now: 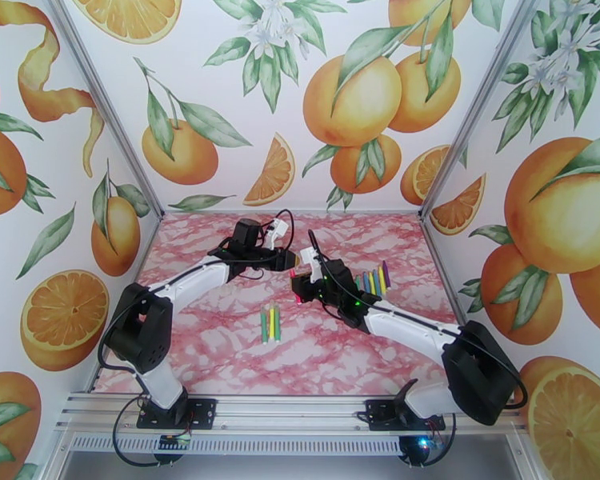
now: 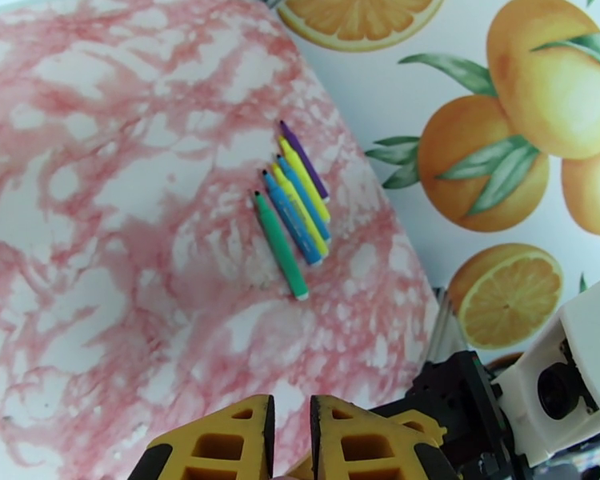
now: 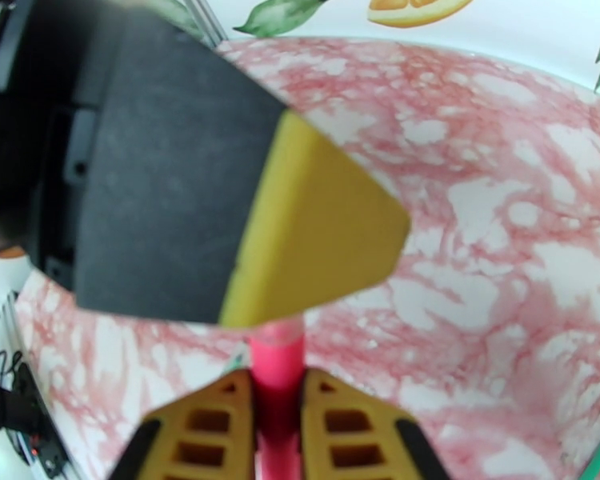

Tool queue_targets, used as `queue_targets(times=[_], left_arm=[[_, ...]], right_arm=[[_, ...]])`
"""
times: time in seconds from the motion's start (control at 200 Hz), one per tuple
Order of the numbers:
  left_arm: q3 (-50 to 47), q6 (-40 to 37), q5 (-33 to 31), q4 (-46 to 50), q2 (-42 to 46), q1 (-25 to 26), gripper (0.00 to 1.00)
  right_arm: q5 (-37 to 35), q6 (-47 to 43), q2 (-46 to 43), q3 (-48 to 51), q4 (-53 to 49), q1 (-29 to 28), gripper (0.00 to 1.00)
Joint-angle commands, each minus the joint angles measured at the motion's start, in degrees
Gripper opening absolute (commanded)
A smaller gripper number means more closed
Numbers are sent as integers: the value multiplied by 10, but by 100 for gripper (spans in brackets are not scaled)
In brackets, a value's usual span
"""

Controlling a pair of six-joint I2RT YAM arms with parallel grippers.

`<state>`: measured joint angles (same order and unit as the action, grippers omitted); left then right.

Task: Open the pen caps

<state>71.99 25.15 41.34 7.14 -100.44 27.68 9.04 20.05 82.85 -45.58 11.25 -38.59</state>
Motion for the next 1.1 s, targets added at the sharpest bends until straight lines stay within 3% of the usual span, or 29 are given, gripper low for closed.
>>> queue_targets(times=[0.0,0.19,0.38,0.851,0.946,1.096], left_arm=[[19,-4,8,-1,-7,2,11],[18,-5,-2,0,-2,1,5],[21,-3,-17,7,4,1,2],[18,19,-18,-6,13,0,1],[18,24,-16,-12,15,0,1],[18,30,-16,-17,13,-2,1]], right_arm=[[-16,-5,-8,7,32,1,21],[-14,-2,-7,12,26,1,42],[1,-1,-1,20,27,0,46],[33,6,28,23,43,1,44],[42,7,33,22,46,0,40],[44,6,32,22,46,-1,25]])
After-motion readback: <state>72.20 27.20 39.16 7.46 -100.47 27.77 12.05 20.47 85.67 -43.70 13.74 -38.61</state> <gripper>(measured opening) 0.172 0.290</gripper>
